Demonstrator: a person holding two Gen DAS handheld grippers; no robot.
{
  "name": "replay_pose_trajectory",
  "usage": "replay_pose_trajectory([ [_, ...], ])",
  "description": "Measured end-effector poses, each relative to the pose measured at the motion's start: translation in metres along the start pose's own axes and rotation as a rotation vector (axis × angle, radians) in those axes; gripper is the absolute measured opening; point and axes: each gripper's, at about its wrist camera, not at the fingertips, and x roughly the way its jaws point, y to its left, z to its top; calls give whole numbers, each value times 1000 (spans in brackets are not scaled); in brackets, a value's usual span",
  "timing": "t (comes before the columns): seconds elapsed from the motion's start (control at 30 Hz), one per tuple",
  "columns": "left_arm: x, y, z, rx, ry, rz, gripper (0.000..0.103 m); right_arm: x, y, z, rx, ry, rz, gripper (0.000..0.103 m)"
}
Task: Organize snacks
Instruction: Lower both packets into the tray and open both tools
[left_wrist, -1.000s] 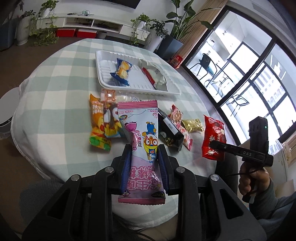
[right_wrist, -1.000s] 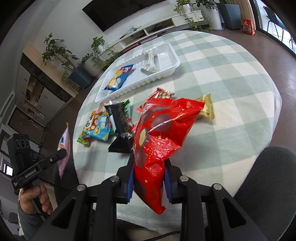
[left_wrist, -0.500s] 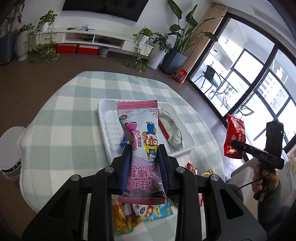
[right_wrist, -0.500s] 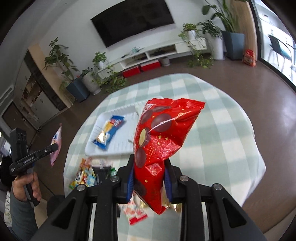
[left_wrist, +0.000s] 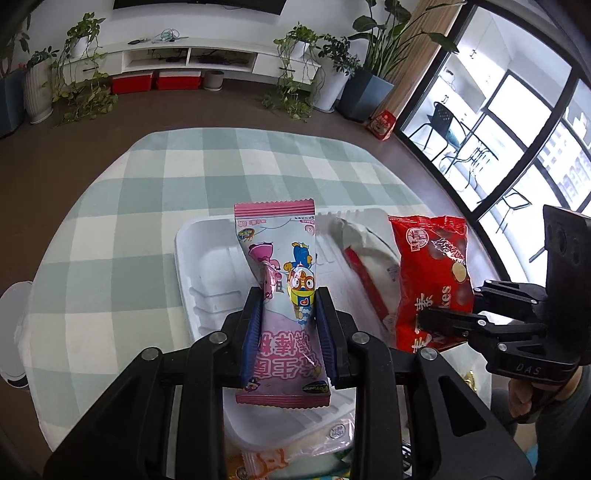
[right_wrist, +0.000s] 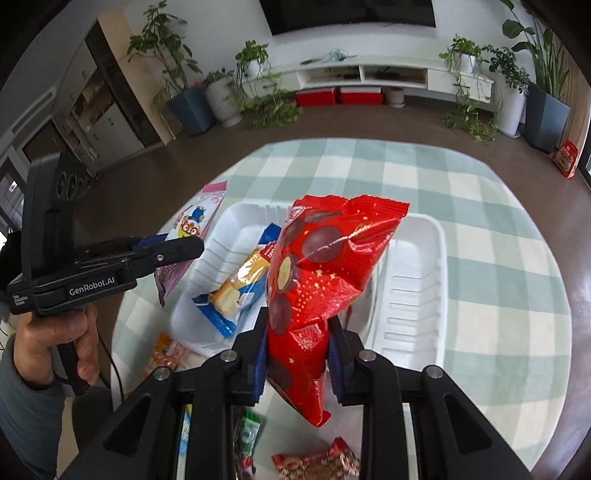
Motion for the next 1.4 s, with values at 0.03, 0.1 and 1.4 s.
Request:
replay_pose_trajectory([
  [0.03, 5, 3, -1, -2, 4, 4, 26, 7, 0, 2, -4, 13, -2, 29],
  [0.1, 18, 6, 0, -2, 22, 11, 26, 22, -1, 5, -12, 36, 8, 29],
  [1.4, 22, 8, -8, 14, -18, 99, 71, 49, -5, 2, -18, 42, 3, 56],
])
